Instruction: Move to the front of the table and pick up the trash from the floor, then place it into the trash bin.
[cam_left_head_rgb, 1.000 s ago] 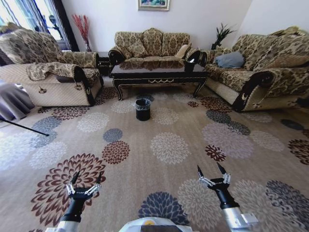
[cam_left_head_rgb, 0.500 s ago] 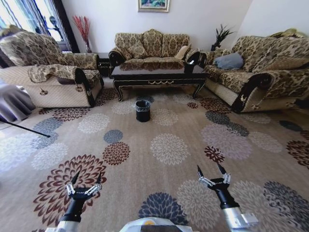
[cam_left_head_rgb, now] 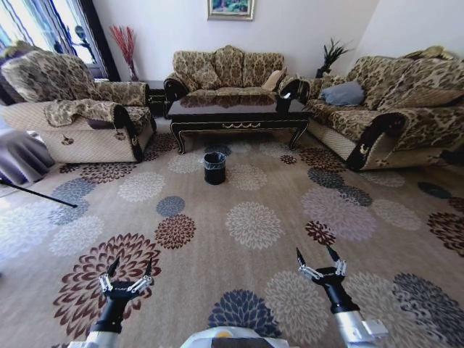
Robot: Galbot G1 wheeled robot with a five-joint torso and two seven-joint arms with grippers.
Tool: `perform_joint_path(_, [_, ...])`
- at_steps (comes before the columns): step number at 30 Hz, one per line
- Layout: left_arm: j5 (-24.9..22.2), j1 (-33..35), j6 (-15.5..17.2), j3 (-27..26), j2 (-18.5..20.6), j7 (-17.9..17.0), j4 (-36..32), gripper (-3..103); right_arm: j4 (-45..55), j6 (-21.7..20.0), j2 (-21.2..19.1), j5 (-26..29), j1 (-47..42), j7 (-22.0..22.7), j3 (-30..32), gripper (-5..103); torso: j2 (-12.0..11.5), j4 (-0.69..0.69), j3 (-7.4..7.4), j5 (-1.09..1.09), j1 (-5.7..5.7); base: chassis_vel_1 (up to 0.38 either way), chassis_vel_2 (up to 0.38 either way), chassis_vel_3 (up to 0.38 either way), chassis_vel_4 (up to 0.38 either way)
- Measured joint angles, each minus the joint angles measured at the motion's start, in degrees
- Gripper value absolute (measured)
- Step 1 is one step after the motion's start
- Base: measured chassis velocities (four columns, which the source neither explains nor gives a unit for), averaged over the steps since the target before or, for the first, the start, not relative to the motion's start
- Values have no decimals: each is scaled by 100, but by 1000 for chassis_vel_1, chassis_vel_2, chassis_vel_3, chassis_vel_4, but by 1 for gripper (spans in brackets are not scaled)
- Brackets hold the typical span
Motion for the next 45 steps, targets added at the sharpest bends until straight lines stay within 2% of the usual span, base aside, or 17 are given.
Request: perform_joint_path(45, [0, 0, 0, 0, 0, 0, 0, 100, 0, 0, 0, 0, 0, 0, 0, 100, 1058, 0, 664, 0, 393, 0, 0, 0, 0])
